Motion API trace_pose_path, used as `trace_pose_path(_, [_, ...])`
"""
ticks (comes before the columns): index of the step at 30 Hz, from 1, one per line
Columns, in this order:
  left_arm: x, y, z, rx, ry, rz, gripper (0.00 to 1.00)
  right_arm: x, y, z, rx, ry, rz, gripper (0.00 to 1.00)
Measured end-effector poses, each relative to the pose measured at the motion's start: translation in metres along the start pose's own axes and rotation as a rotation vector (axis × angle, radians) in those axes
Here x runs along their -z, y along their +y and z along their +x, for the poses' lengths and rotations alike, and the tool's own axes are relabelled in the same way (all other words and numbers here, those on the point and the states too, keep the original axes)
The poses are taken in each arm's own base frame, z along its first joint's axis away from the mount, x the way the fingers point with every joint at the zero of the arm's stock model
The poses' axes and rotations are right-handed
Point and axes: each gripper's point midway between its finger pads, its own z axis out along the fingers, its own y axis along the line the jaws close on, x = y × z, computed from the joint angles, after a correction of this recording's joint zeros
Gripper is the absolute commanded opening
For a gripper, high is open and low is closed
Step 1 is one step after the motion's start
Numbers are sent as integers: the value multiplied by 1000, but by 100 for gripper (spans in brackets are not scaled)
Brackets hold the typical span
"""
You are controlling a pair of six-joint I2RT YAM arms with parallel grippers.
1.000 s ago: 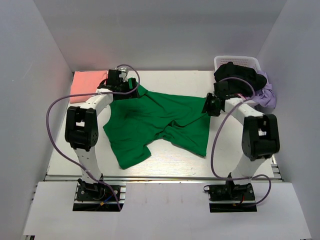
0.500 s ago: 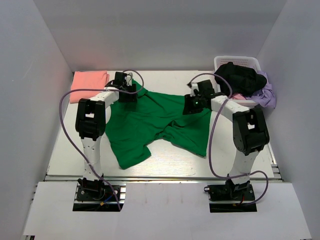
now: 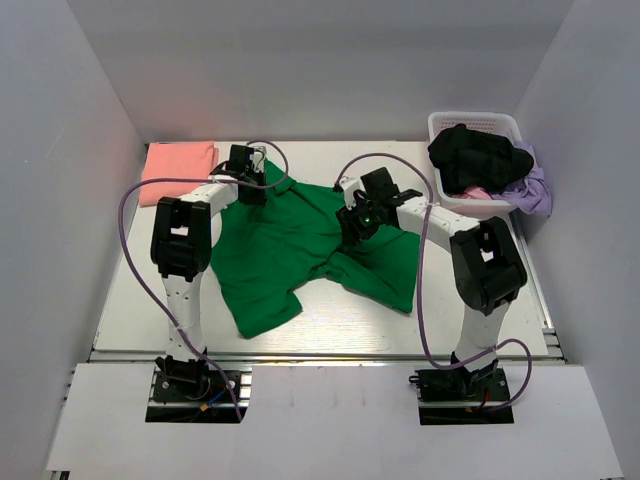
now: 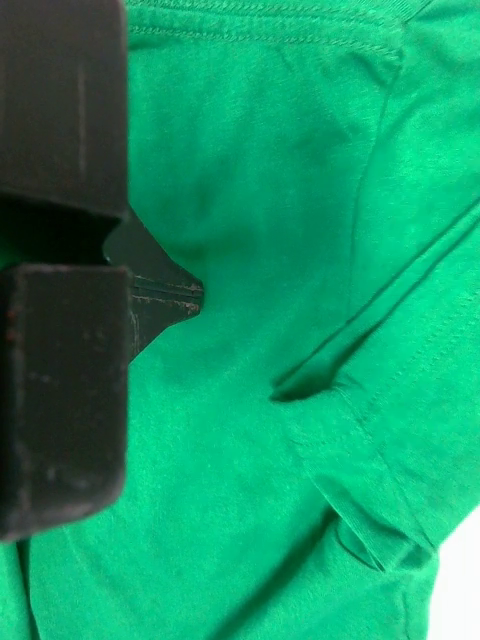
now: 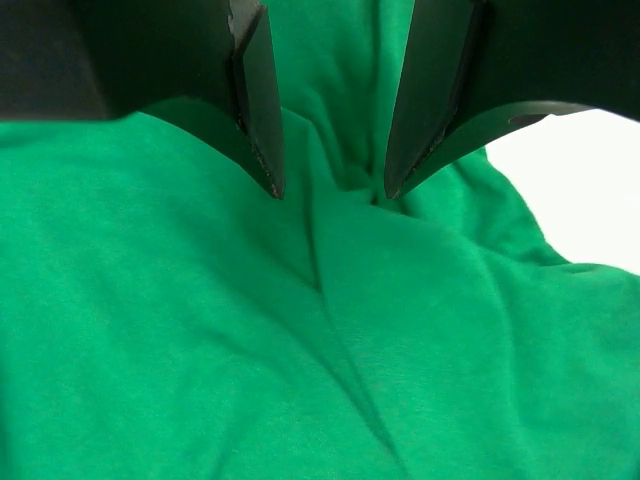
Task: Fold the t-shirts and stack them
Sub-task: Flatten out the tshirt
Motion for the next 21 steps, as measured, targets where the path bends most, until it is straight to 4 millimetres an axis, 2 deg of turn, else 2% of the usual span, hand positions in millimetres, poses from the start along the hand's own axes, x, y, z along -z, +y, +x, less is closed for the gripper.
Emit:
trace_pose_path(1, [-1, 0, 2, 0, 0, 0, 0, -1, -2, 0, 6, 6, 13, 50])
trace_pose_path(3, [-1, 1, 5, 0, 5, -1, 0, -6, -5, 0, 22, 15, 31, 37])
trace_pose_path(4, [-1, 1, 6, 0, 2, 0, 0, -10, -7, -1, 32, 22, 40, 24])
trace_pose_path(5, [0, 1, 6, 0, 1, -1, 0, -13, -10, -1, 38, 28, 53, 0])
trace_pose_path(9, [4, 0, 1, -2, -19, 3, 0, -21, -17, 3, 38, 51, 102, 0])
trace_pose_path(12, [6, -1, -2, -2, -27, 4, 0, -21, -23, -9, 57, 17, 144, 0])
trace_pose_path(21, [5, 0, 3, -2, -25, 4, 0, -5, -33, -87, 147, -164, 245, 0])
